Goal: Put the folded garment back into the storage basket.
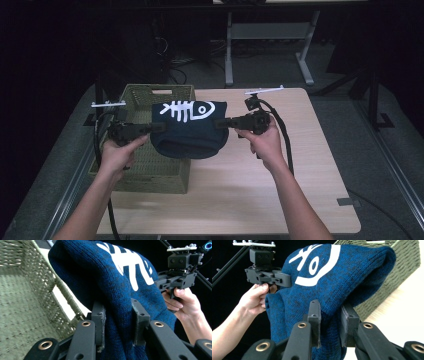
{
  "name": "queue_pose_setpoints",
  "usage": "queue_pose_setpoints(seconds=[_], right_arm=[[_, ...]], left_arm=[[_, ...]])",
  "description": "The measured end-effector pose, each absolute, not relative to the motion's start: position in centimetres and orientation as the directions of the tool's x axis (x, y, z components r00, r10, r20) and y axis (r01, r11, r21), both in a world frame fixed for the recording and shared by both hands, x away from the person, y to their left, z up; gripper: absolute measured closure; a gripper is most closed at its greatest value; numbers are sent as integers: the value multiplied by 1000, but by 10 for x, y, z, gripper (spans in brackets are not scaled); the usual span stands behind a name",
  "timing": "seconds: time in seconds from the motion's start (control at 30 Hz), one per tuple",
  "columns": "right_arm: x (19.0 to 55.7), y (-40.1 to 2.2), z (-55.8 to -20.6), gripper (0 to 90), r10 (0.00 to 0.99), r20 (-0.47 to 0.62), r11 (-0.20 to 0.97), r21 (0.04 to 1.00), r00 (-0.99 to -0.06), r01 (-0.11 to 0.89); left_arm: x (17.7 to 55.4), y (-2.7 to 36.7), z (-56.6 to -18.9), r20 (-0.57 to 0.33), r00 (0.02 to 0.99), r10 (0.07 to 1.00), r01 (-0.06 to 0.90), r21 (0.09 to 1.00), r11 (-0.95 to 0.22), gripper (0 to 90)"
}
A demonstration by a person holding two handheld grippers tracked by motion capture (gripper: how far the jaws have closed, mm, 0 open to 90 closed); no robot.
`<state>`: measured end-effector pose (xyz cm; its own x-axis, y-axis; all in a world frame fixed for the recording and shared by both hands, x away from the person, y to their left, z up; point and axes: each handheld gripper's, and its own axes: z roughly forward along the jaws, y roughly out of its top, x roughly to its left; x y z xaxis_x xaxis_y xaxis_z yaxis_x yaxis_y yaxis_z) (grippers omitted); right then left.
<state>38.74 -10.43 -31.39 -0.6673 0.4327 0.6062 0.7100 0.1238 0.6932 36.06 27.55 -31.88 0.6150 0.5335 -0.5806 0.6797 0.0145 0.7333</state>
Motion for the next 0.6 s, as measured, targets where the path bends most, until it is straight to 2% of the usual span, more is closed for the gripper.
queue_pose_setpoints(seconds=[0.6], right_arm=[[392,-74,-314,736,436,590,146,699,-680,700]], left_arm=[[359,303,-316,-574,593,565,681,732,29,697]])
